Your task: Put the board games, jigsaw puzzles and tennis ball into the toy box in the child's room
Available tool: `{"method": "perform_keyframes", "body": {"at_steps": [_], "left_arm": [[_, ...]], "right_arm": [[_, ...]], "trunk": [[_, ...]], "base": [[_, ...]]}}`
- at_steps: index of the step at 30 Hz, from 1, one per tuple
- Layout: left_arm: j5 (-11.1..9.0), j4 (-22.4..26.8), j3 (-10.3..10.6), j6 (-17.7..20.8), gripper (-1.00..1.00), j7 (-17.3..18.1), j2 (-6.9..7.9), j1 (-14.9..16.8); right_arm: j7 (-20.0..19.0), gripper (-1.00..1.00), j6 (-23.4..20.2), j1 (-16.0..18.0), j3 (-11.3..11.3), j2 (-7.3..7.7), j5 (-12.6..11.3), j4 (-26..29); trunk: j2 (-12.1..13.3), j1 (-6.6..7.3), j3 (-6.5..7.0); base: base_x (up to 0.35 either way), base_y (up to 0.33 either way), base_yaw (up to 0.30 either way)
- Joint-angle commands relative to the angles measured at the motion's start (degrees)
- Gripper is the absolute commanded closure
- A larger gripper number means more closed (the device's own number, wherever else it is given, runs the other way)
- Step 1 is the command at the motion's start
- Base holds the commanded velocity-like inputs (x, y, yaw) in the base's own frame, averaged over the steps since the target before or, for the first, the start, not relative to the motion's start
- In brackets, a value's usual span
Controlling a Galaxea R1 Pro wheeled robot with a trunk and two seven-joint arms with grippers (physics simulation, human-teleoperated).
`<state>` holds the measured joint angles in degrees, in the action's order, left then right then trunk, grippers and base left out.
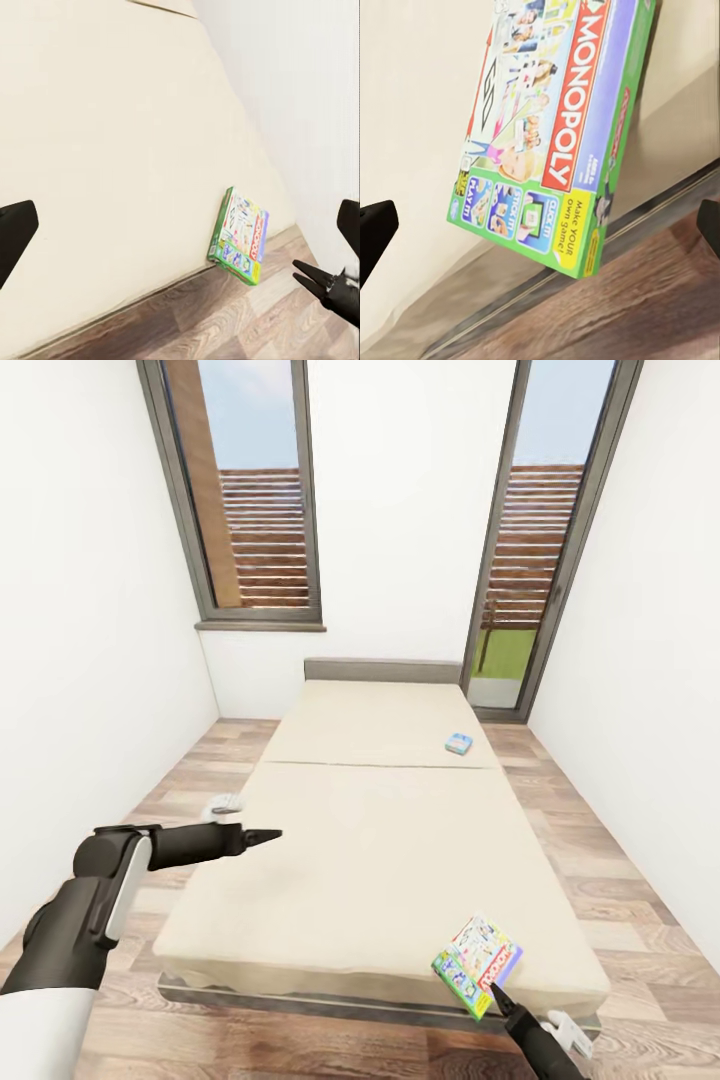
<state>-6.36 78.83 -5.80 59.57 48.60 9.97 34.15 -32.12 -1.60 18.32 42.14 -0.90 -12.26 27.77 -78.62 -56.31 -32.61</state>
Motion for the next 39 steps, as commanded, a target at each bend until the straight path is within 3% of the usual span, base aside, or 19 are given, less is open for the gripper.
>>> {"method": "perform_keyframes", "body": {"at_steps": [1, 2, 6, 13, 39], "left_arm": [[-0.3, 0.0, -0.2, 0.4, -1.0, 1.6, 0.25, 0.0], [-0.3, 0.0, -0.7, 0.4, -1.0, 4.3, 0.59, 0.0], [-0.3, 0.0, -2.7, 0.3, -1.0, 8.3, 0.99, 0.0], [-0.3, -0.1, -5.7, 0.3, -1.0, 10.0, 1.16, 0.0], [-0.3, -0.1, -6.3, 0.2, -1.0, 10.3, 1.11, 0.0]], "right_arm": [[-0.6, -1.0, -0.2, 0.1, 0.5, -0.05, -0.3, 0.0], [-1.2, -1.0, -0.2, 0.1, 0.7, -0.05, -0.3, 0.0], [-3.2, -1.0, -0.4, 0.1, 1.0, -0.06, -0.5, 0.0], [-5.2, -1.0, -3.1, 0.1, 1.2, -0.06, -0.6, -0.1], [-5.6, -1.0, -4.2, 0.1, 1.1, -0.01, -0.5, 0.0]], "trunk": [[-0.4, -0.22, -0.24], [-0.8, -0.44, -0.42], [-2.5, -1.32, -1.14], [-5.3, -2.86, -2.39], [-15.7, -8.57, -7.06]], "base": [[0.0, 0.0, 0.0], [0.0, 0.0, 0.0], [0.0, 0.0, 0.0], [0.0, 0.0, 0.0], [0.0, 0.0, 0.0]]}}
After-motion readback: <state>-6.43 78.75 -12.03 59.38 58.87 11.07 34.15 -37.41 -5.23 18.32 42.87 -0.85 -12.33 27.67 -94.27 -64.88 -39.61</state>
